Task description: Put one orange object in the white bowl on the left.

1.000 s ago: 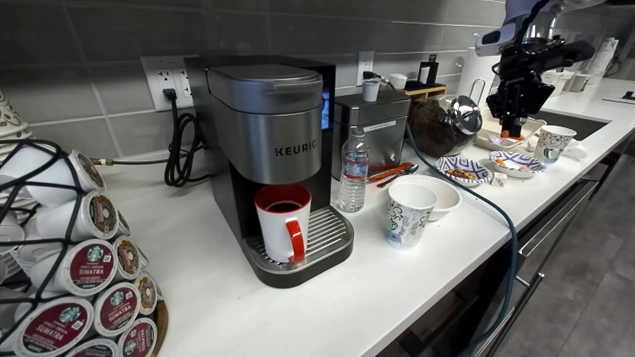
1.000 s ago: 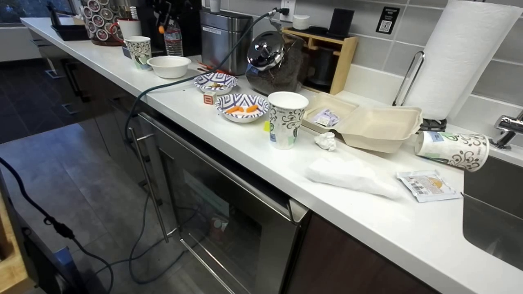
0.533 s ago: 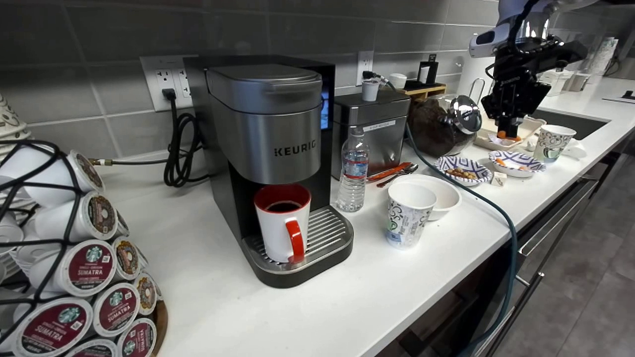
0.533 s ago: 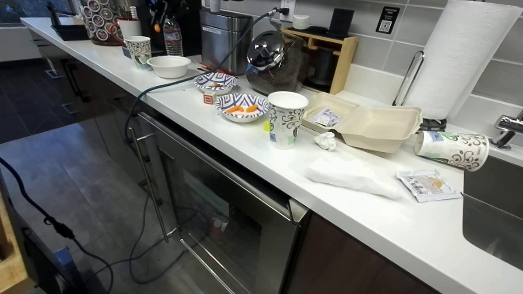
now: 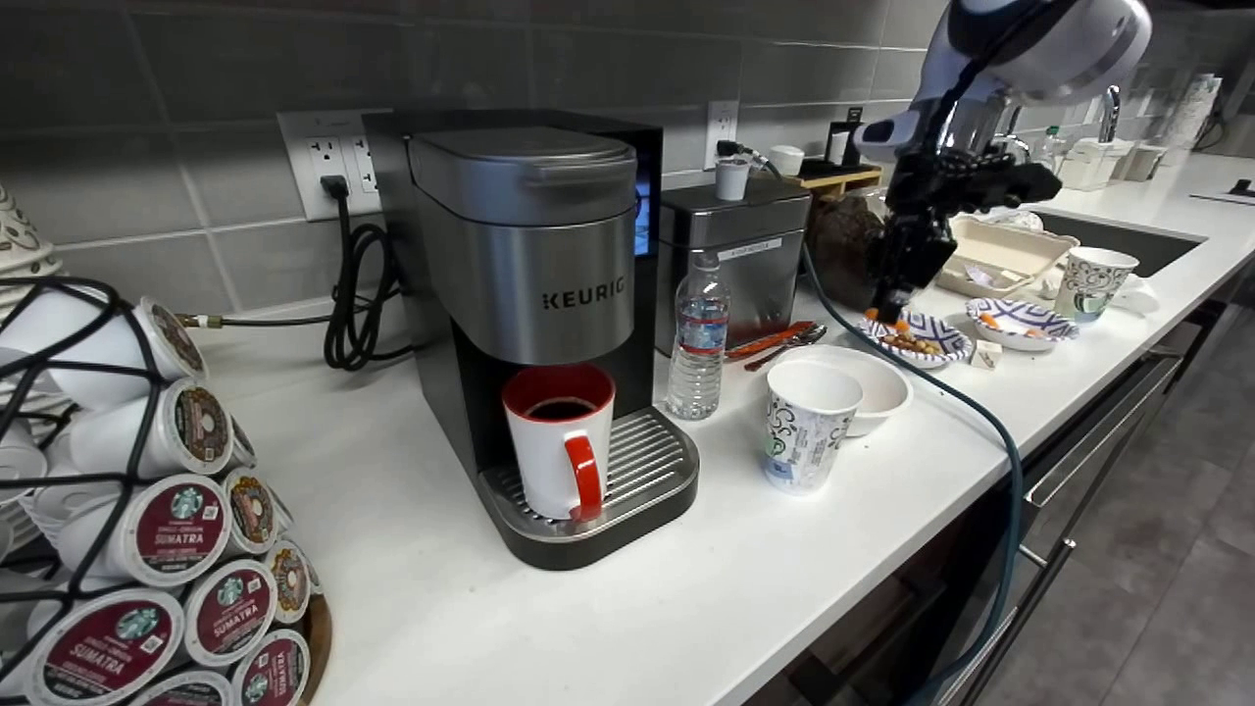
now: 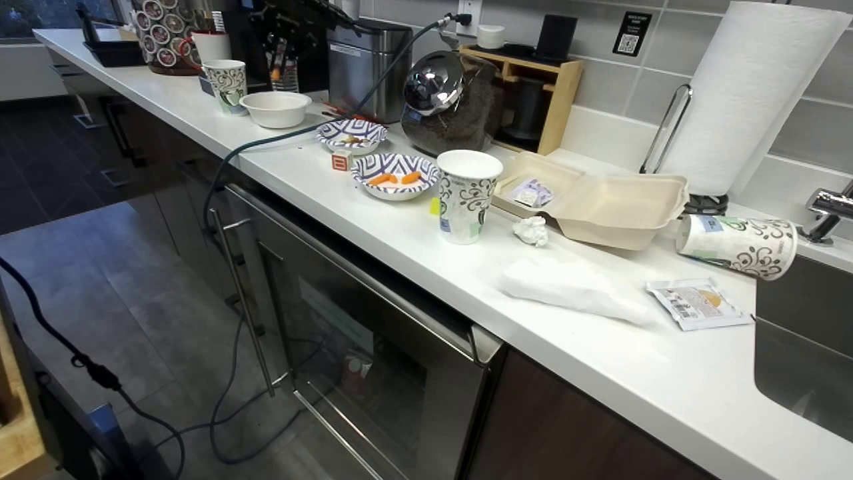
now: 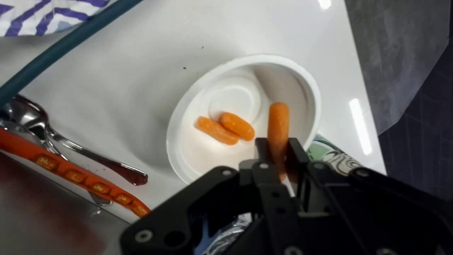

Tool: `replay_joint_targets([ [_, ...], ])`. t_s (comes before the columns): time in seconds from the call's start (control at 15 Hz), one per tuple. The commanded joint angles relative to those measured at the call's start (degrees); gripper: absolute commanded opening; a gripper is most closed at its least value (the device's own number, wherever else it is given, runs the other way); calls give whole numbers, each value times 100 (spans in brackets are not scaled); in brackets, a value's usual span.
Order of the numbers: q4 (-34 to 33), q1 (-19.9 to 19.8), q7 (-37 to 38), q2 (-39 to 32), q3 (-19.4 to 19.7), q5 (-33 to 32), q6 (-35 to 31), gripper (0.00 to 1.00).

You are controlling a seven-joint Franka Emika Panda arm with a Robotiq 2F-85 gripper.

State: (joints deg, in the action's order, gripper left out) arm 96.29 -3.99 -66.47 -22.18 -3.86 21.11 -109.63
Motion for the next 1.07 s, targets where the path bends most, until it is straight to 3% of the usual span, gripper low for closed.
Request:
replay_joint_targets([
  [0.0,212,116,618,-300,-29,-65,-769,4],
  [0.33,606,188,964,-254,-212,-117,-1446,4],
  [0.4,664,223,1024,-206,-256,-155,-1515,41],
  [0.53,698,234,1121,-162,-320,-186,-1535,47],
  [1.0,1071,78,1659,574,-109,-339,-1741,99],
])
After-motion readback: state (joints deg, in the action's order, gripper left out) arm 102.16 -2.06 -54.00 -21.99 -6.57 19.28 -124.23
